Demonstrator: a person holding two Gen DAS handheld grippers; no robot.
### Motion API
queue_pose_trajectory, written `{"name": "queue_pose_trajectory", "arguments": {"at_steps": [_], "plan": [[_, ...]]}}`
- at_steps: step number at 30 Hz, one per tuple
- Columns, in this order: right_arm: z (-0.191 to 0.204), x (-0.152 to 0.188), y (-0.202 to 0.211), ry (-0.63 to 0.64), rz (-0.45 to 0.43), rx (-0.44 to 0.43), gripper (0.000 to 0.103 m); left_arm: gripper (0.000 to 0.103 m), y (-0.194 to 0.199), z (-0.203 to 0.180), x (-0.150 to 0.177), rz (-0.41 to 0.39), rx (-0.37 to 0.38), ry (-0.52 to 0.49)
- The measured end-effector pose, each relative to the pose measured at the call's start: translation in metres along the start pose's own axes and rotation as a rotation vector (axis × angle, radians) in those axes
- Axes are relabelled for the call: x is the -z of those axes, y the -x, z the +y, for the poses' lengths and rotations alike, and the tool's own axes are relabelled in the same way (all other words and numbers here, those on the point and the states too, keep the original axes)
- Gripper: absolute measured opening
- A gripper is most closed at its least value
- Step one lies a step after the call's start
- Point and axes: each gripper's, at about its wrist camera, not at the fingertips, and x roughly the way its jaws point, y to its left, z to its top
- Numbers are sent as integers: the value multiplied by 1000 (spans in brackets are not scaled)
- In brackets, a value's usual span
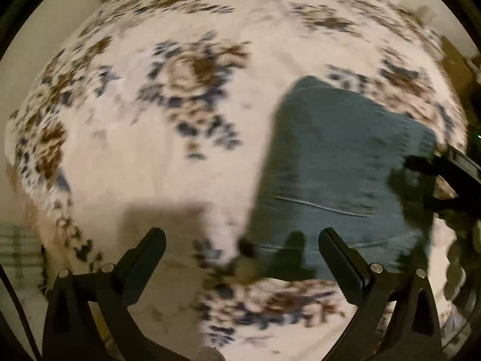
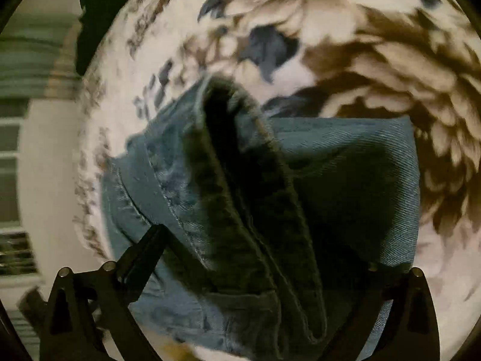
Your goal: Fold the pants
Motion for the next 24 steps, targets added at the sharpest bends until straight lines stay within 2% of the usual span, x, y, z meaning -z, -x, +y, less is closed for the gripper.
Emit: {"name": "queue_pose_trajectory", "arguments": {"at_steps": [1, 3, 4, 5, 10, 12, 14, 16, 18, 20, 21, 22, 23, 24], "plan": [[4, 4, 4, 15, -26, -15, 75, 103, 0, 1, -2, -4, -5, 7], [15, 14, 12, 69, -56, 65, 31, 103, 3, 5, -7, -25, -9, 24], [18, 20, 18, 77, -67, 69, 22, 103, 5, 4, -10, -30, -6, 31], [18, 27, 29, 65, -86, 49, 20, 103, 7, 4, -14, -37, 11, 41], [13, 54, 99, -6, -188, 36, 19, 103, 19, -3, -39, -59, 100, 86], [-5, 64, 126, -63, -227, 52, 19, 103, 23, -13, -51, -82, 152, 74], [-40, 71, 146, -137, -251, 99, 19, 103, 21, -26, -61, -78, 173, 54], [-75, 75, 153, -227, -250, 134, 19, 103, 13, -41, -71, -58, 215, 41], [-106, 74, 141, -251, -175, 168, 20, 103, 1, -56, -80, -34, 256, 31], [-134, 73, 122, -334, -71, 126, 33, 103, -18, -77, -92, 11, 296, 21], [-142, 72, 118, -352, -49, 118, 47, 103, -27, -85, -96, 31, 317, 20], [-143, 71, 116, -354, -52, 119, 55, 103, -33, -91, -100, 43, 323, 15], [-146, 69, 120, -355, -78, 108, 58, 103, -43, -101, -106, 59, 326, -1], [-148, 67, 125, -355, -111, 72, 66, 103, -54, -111, -113, 76, 331, -20]]}}
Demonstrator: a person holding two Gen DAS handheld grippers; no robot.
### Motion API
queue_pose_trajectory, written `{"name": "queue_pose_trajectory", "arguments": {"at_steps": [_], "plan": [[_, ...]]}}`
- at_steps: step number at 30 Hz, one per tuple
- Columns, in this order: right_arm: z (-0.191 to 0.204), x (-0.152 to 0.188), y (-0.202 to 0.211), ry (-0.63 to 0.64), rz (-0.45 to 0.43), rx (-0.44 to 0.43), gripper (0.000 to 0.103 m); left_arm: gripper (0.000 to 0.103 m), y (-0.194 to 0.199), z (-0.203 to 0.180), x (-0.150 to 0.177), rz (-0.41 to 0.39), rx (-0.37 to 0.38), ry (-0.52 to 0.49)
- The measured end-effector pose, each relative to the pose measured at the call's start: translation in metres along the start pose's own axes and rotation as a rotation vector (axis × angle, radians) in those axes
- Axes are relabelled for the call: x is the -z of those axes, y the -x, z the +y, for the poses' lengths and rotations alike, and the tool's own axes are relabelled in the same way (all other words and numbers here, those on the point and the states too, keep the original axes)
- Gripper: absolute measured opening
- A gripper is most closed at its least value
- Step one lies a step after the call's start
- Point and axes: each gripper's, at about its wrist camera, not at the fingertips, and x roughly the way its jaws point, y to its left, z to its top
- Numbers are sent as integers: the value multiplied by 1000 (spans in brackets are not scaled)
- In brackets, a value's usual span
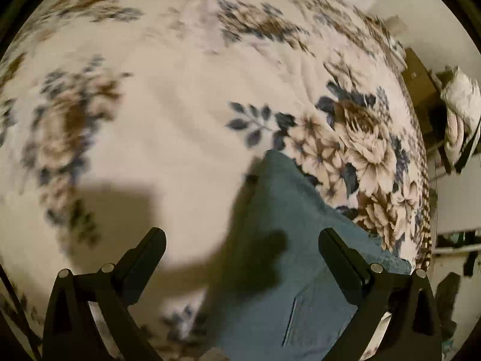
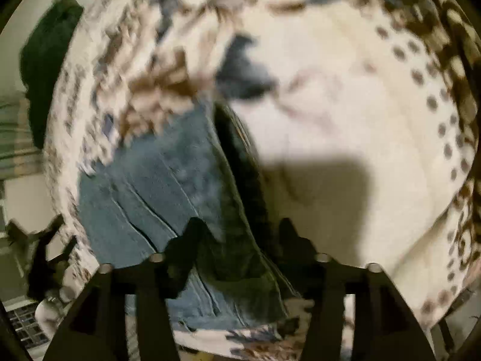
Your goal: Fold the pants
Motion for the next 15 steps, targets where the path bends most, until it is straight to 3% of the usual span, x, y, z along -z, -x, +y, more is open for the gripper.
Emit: {"name": "queue_pose_trajectory", "arguments": {"at_steps": [3, 5, 6, 7, 8, 9, 10, 12, 14, 15], "plan": [[-3, -13, -1, -26, -41, -61, 78, 103, -33, -14, -17, 52, 8, -46], [-11, -24, -12, -80, -31, -65, 79, 93, -55, -20, -27, 100, 54, -69], [-11, -29, -19, -103, -21, -98, 79, 62, -63, -22, -30, 120, 84, -79], [-9, -31, -24, -109, -15, -137, 79, 45, -67, -22, -31, 128, 98, -87], [-8, -32, -27, -106, -18, -146, 79, 42, -69, -23, -32, 118, 95, -98], [-8, -32, -26, -94, -34, -142, 70, 34, -68, -20, -32, 103, 104, -99], [-4, -31, -23, -62, -62, -153, 31, 29, -65, -15, -32, 96, 124, -82], [11, -31, -14, 4, -103, -107, 22, 22, -65, 10, -33, 105, 198, 36], [29, -28, 9, 72, -188, -120, 10, 17, -69, 34, -36, 119, 259, 146], [34, -33, 16, 91, -223, -102, 11, 15, -71, 44, -37, 120, 275, 190]]}}
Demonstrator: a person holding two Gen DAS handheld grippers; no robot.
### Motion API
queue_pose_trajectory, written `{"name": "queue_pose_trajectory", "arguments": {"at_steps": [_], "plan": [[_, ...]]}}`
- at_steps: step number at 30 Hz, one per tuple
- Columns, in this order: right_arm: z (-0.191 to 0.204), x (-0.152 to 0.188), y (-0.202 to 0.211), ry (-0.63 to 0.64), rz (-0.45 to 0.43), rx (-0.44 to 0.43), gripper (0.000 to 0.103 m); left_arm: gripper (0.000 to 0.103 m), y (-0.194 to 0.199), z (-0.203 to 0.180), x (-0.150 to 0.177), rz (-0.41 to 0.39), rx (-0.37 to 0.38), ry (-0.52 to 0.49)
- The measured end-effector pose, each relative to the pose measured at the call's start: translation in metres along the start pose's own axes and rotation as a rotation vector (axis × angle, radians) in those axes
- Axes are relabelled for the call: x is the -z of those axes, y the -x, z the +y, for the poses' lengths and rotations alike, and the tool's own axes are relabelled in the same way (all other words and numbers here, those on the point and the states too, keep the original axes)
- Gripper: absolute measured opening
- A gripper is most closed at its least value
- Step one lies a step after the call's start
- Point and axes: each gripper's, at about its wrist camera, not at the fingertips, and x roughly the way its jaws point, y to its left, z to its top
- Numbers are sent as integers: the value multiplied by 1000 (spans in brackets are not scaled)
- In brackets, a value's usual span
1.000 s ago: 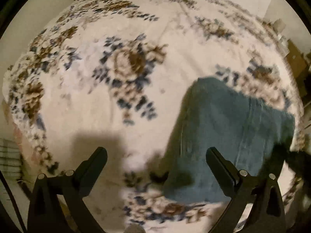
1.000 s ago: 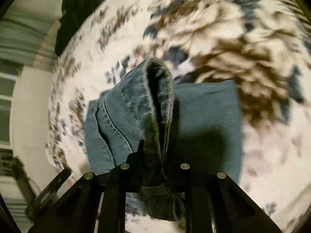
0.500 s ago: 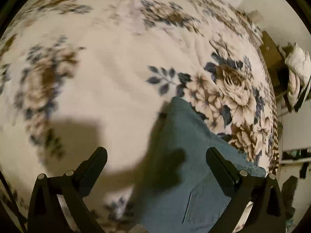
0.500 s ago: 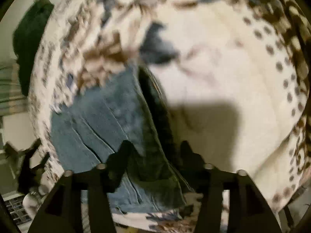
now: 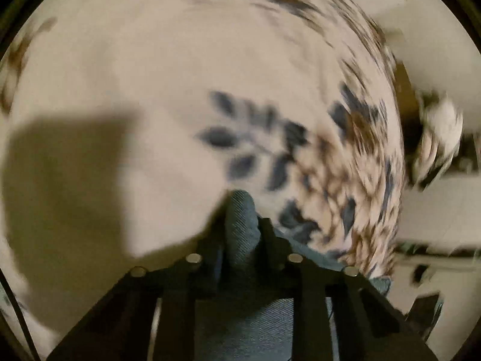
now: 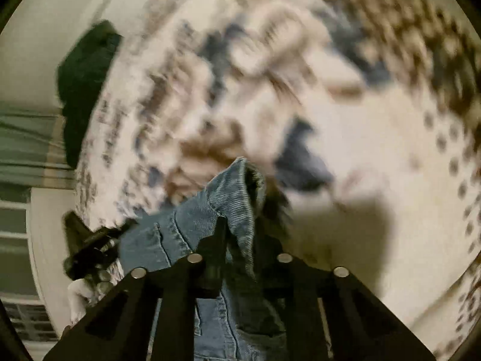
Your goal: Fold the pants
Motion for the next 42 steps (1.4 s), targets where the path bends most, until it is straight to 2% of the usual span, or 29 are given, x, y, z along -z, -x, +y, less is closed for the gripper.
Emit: {"name": "queue_pose_trajectory", "arguments": {"at_steps": [2, 4, 5, 6, 8, 9, 10, 11, 13, 15, 17, 18, 20, 21, 24, 25, 26, 28, 32, 33, 35, 38, 39, 40, 41, 42], "plan": [[4, -10, -3, 11, -22, 12, 10, 15, 0, 12, -2, 4, 46, 53], [-7, -20, -22, -33, 71, 19, 12, 18, 3, 7, 0, 0, 44, 38], [-19, -24, -34, -69, 154, 15, 15, 20, 7, 2, 3, 7, 35, 26], [-29, -25, -36, -102, 197, 17, 25, 27, 10, 0, 5, 15, 36, 26], [-38, -25, -27, -113, 193, -4, 52, 51, 25, -6, 13, 22, 30, 21], [-42, -21, -21, -110, 189, -21, 79, 76, 34, -8, 20, 9, 39, 8], [-48, -15, -12, -113, 189, -48, 91, 97, 43, -11, 29, -12, 45, -11], [-54, -6, -9, -123, 208, -68, 91, 103, 48, -14, 34, -25, 51, -28], [-70, 11, -12, -152, 276, -58, 91, 103, 47, -19, 54, -15, 30, -78], [-79, 36, -32, -189, 359, -62, 91, 103, 29, -19, 68, 41, 0, -108], [-79, 52, -48, -200, 403, -112, 91, 103, 2, -10, 81, 98, -35, -116], [-77, 57, -52, -184, 401, -111, 90, 103, -1, -8, 83, 89, -46, -121], [-74, 62, -49, -155, 365, -97, 72, 103, -3, -4, 82, 73, -38, -140], [-77, 65, -47, -166, 360, -95, 70, 103, -3, -4, 81, 79, -29, -136], [-88, 73, -42, -232, 354, -174, 69, 103, 5, -5, 79, 100, -15, -129], [-91, 82, -41, -273, 371, -241, 70, 103, 7, -8, 80, 102, -10, -125], [-92, 91, -42, -306, 392, -300, 76, 103, 12, -7, 82, 107, 4, -115], [-90, 111, -49, -341, 408, -348, 84, 103, 16, 0, 88, 129, 30, -104], [-68, 137, -97, -403, 440, -478, 84, 103, 6, 7, 101, 158, 33, -122], [-63, 142, -105, -410, 438, -496, 86, 103, 5, 6, 102, 161, 32, -136], [-56, 143, -111, -430, 377, -499, 86, 103, 3, 4, 100, 175, 29, -150], [-46, 138, -98, -450, 261, -603, 86, 103, 3, 7, 96, 197, 56, -150], [-40, 137, -93, -412, 243, -609, 86, 103, 3, 8, 96, 203, 67, -153], [-35, 136, -92, -368, 242, -578, 86, 103, 2, 10, 95, 208, 78, -157], [-33, 135, -99, -336, 264, -483, 86, 103, 1, 13, 95, 212, 90, -158], [-34, 135, -105, -341, 271, -461, 86, 103, 1, 15, 94, 212, 102, -154]]}}
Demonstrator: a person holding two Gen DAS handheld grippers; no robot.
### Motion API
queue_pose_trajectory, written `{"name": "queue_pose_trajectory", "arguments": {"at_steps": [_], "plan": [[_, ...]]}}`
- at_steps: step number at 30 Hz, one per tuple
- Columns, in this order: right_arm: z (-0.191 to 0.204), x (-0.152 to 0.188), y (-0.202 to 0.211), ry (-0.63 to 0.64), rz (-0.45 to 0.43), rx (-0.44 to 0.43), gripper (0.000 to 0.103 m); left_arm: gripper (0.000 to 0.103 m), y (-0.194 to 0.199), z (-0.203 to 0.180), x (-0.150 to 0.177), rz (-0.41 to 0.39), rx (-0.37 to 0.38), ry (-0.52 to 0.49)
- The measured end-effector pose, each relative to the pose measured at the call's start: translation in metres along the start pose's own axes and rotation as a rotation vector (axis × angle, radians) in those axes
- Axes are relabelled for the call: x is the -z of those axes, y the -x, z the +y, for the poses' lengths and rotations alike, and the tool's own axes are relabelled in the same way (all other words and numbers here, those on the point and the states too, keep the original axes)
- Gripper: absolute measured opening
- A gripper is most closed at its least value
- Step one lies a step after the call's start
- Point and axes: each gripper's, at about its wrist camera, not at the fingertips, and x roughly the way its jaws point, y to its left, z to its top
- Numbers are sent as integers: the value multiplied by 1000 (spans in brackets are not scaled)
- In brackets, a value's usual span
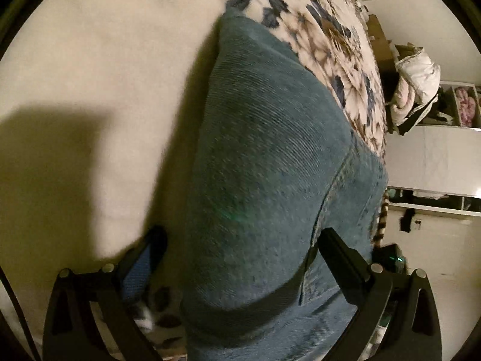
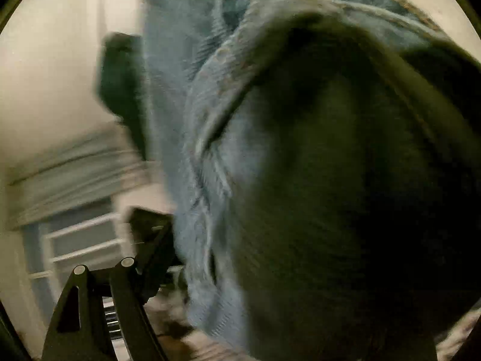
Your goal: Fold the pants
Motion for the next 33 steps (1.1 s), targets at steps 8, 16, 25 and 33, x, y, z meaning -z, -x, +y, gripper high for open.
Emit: {"name": "queue_pose_trajectory", "arguments": {"at_steps": [8, 16, 25, 33], "plan": [[32, 13, -5, 56, -82, 101, 49, 36, 15, -24, 7, -84, 56, -66], [128, 37, 18, 162, -209, 78, 44, 23, 79, -71, 15, -175, 117, -143], [233, -19, 59, 301, -270, -20, 44, 23, 146, -120, -84, -305, 164, -218], [306, -149, 0, 387, -296, -64, 44, 23, 141, -134, -233, -386, 112, -295]]}}
